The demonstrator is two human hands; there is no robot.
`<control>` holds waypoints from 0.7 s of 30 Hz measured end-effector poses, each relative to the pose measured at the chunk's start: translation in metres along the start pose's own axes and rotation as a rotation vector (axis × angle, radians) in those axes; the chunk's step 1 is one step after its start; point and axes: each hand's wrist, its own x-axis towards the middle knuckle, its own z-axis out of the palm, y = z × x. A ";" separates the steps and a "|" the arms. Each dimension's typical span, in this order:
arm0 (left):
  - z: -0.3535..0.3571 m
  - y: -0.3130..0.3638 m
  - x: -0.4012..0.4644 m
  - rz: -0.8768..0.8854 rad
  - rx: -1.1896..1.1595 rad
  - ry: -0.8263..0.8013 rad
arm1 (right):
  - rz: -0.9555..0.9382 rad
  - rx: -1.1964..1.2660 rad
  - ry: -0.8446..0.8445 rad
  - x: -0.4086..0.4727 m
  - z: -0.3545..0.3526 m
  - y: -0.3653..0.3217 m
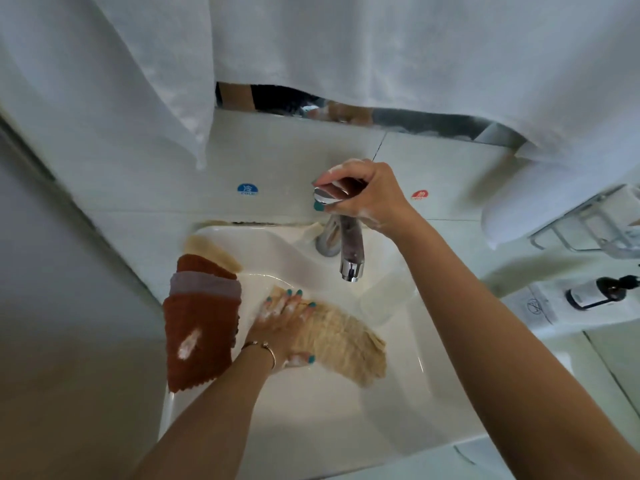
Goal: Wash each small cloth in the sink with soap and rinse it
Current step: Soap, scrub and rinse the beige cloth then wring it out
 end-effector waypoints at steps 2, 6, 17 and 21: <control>0.001 -0.001 0.000 -0.009 -0.020 0.035 | 0.013 0.013 -0.013 -0.001 -0.001 -0.003; -0.006 -0.003 -0.001 -0.005 -0.080 -0.105 | 0.059 0.126 -0.002 0.000 -0.002 -0.003; 0.001 -0.003 0.000 -0.012 -0.106 -0.102 | 0.101 0.247 -0.005 0.000 -0.007 -0.001; 0.007 -0.002 0.002 0.020 -0.052 -0.009 | 0.103 0.226 -0.003 -0.001 -0.007 -0.001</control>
